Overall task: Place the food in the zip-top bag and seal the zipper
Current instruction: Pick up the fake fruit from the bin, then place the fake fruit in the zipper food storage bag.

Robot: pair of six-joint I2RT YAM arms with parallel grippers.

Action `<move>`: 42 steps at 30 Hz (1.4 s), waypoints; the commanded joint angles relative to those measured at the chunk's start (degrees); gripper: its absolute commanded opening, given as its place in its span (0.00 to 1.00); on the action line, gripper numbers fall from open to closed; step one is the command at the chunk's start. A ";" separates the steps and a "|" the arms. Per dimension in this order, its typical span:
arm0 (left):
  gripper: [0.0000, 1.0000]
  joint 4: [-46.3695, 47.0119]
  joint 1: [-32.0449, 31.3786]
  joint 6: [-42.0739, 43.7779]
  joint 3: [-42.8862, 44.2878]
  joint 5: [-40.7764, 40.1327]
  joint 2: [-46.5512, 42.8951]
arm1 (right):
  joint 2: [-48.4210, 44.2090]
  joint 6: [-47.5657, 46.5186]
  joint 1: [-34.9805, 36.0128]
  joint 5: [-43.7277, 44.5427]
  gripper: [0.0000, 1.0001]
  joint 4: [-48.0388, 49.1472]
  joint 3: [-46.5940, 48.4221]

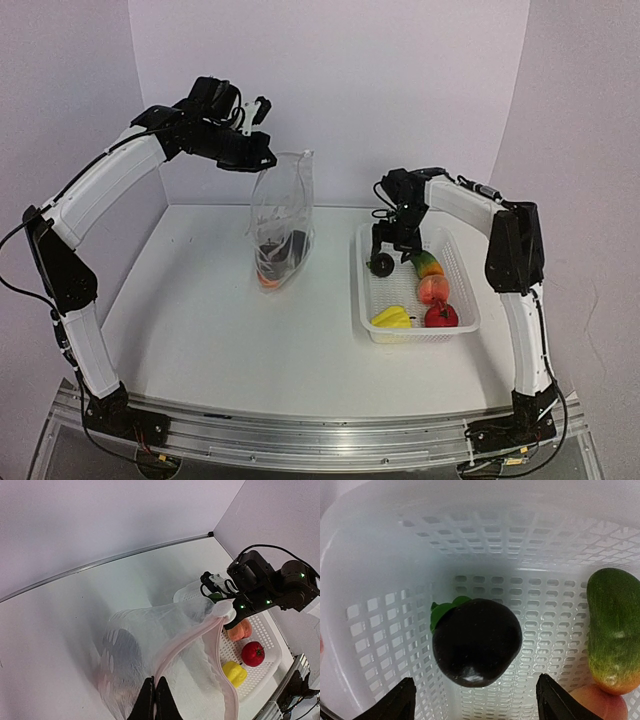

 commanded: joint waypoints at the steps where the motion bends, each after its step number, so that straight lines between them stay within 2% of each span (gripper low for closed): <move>1: 0.00 2.96 -0.14 0.50 0.40 -0.66 -0.58 | 2.78 0.44 -0.27 -1.97 0.78 -1.04 1.93; 6: 0.00 3.05 -0.14 0.37 0.09 -0.37 -0.56 | 7.18 -0.52 -0.44 -2.52 0.80 -1.04 5.87; 8: 0.00 3.00 -0.12 0.39 -0.05 -0.35 -0.74 | 8.50 -0.40 -0.93 -2.44 0.78 -1.02 6.88; 11: 0.00 2.98 -0.13 0.45 -0.24 -0.34 -1.01 | 9.35 -0.28 -1.73 -2.58 0.64 -0.95 7.27; 13: 0.00 3.00 -0.12 0.51 -0.34 -0.43 -1.22 | 8.94 -1.16 -1.80 -2.09 0.49 -0.95 6.99; 15: 0.00 2.97 -0.11 0.54 -0.39 -0.49 -1.32 | 7.81 -1.87 -1.78 -1.75 0.39 -0.99 6.31; 21: 0.00 2.94 -0.14 0.63 -0.18 -0.60 -1.43 | -0.10 -3.38 -1.80 -1.27 0.17 -1.08 2.46; 26: 0.00 2.99 -0.11 0.54 -0.18 -0.48 -1.36 | -11.34 -3.08 -1.25 -0.65 0.05 -1.18 1.49; 28: 0.00 2.99 -0.11 0.38 0.03 -0.37 -1.27 | -14.99 -3.16 0.02 -0.04 0.02 -1.18 2.90; 33: 0.00 3.01 -0.15 0.13 0.40 0.21 -0.89 | -22.70 -4.26 9.23 2.37 0.00 2.32 8.70; 36: 0.00 3.06 -0.11 -0.14 0.44 0.51 -0.57 | -26.27 -1.81 14.67 -0.03 0.00 11.54 6.63; 39: 0.00 3.14 -0.11 -0.37 0.57 0.78 -0.36 | -27.89 3.43 18.97 -5.19 0.00 27.10 0.34; 42: 0.00 3.21 -0.15 -0.48 0.80 0.82 -0.16 | -25.72 7.61 22.62 -7.50 0.00 33.93 -1.08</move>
